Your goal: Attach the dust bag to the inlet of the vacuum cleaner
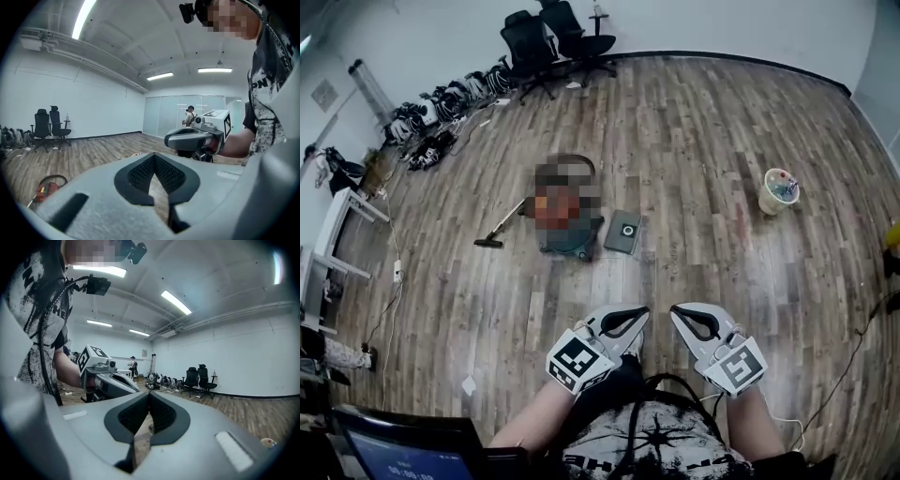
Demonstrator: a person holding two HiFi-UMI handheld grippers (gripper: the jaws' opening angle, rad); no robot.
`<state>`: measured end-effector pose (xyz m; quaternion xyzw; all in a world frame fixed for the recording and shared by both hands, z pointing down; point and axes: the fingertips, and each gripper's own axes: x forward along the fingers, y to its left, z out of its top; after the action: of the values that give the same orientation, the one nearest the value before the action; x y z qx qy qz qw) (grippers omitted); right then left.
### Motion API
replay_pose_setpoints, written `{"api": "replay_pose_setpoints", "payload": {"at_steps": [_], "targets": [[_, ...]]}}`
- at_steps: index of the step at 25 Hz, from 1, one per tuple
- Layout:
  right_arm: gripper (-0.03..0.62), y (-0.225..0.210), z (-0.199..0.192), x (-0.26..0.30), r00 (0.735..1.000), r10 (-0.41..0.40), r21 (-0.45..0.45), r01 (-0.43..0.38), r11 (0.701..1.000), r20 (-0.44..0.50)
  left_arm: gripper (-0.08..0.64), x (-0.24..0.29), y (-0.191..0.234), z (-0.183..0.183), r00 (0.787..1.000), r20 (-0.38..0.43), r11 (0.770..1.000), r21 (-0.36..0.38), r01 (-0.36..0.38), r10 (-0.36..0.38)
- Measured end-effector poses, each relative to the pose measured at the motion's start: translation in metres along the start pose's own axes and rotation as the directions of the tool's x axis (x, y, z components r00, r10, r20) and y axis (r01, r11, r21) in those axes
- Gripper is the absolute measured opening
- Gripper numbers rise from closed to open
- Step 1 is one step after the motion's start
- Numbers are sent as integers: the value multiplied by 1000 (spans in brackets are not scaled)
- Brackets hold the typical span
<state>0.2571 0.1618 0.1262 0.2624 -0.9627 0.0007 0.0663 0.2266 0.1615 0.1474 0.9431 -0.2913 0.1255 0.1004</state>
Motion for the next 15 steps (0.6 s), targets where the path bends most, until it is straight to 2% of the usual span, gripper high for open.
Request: {"api": "replay_pose_setpoints", "payload": {"at_steps": [4,11,15], "targets": [[3,-41,22,56,999,12,-64,-9,998,47,1,17,60,10,1000,12,1000,4,15,-15],[3,-109,33,141,1000,-6,-60,7,998,5,0,39,168,38,998,50,1000,5,29,-30],[5,-141,28,170,999,-31,-52,31,998,-10,0,56,212,41,998,41,999,-5,49,-49]]}}
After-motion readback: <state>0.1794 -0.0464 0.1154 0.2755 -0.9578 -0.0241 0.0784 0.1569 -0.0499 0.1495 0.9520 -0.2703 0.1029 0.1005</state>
